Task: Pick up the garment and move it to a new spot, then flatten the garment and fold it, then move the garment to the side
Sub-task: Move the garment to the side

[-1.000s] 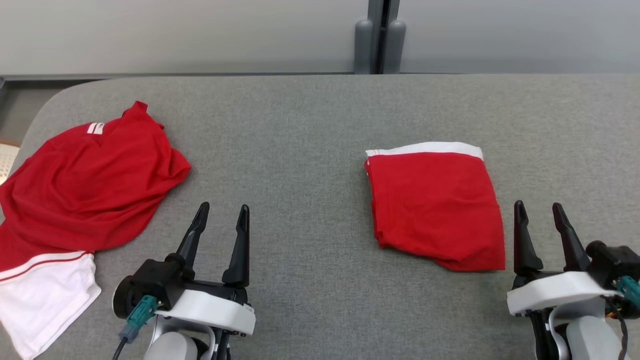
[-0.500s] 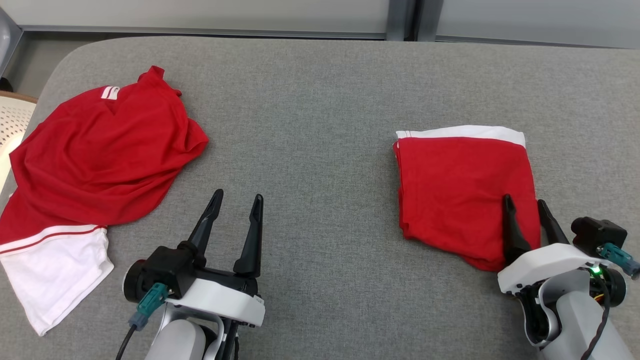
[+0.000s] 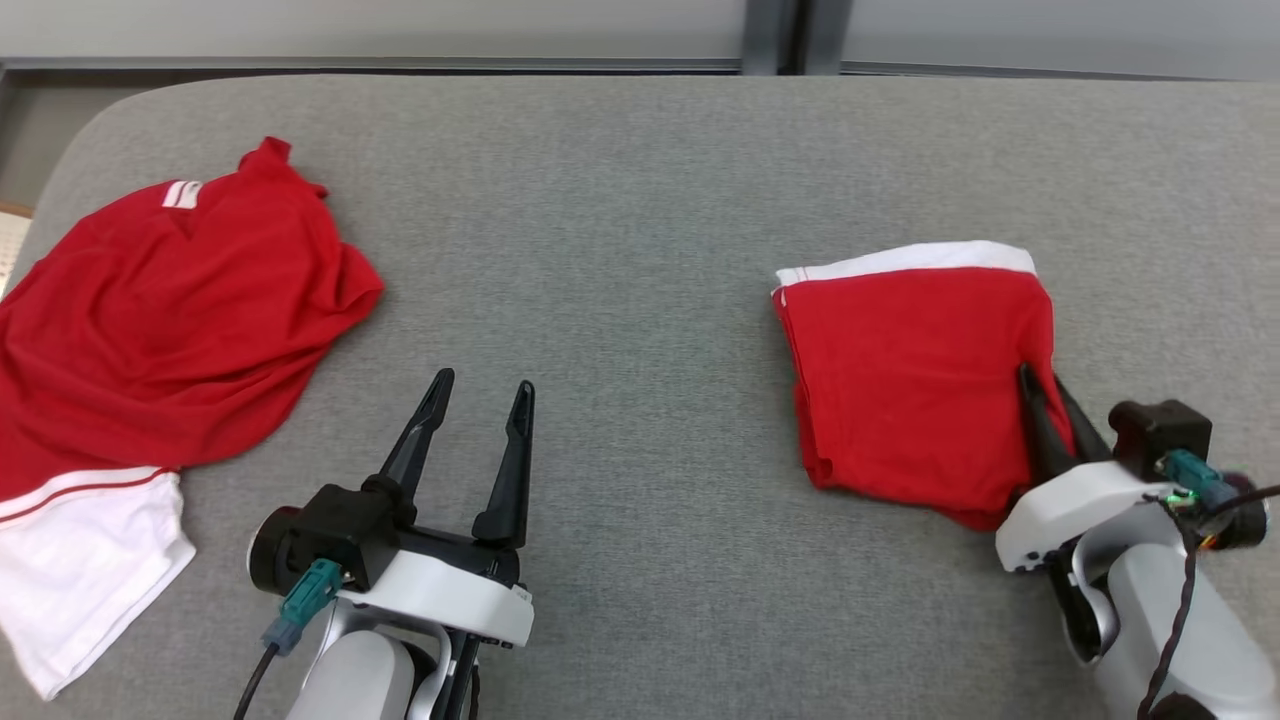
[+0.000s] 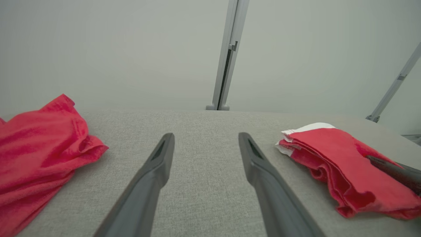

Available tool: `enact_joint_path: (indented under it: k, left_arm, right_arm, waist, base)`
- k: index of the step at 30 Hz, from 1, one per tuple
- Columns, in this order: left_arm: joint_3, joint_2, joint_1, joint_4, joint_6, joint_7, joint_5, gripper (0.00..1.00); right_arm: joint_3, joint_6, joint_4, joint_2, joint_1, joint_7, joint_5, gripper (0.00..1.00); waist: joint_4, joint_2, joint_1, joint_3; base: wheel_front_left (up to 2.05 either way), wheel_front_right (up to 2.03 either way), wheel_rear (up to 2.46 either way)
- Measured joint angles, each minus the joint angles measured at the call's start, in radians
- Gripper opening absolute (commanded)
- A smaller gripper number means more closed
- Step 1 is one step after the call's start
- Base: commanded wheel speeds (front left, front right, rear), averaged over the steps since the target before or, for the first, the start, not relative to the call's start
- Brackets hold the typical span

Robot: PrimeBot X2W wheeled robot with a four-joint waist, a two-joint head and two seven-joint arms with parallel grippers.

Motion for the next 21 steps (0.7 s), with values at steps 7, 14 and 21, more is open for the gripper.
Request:
enact_joint_path:
  k: [7, 14, 21]
  left_arm:
    - [-0.004, 0.001, -0.032, -0.028, -0.015, 0.000, 0.019, 1.00]
    - [-0.023, 0.000, -0.095, -0.058, -0.042, 0.000, 0.054, 1.00]
    - [-0.037, 0.000, -0.177, -0.076, -0.067, 0.000, 0.084, 1.00]
  right_arm:
    - [0.072, 0.000, -0.064, -0.086, -0.056, -0.012, -0.146, 0.00]
    - [0.144, 0.000, -0.097, -0.243, -0.140, -0.013, -0.176, 0.00]
    - [0.158, 0.000, -0.044, -0.436, -0.210, -0.013, -0.177, 0.00]
  waist:
    - [-0.073, 0.0000, 0.0000, 0.016]
    - [-0.147, 0.0000, 0.0000, 0.086]
    - [-0.194, 0.0000, 0.0000, 0.196]
  base:
    - [0.00, 0.00, 0.00]
    - [0.00, 0.00, 0.00]
    - [0.00, 0.00, 0.00]
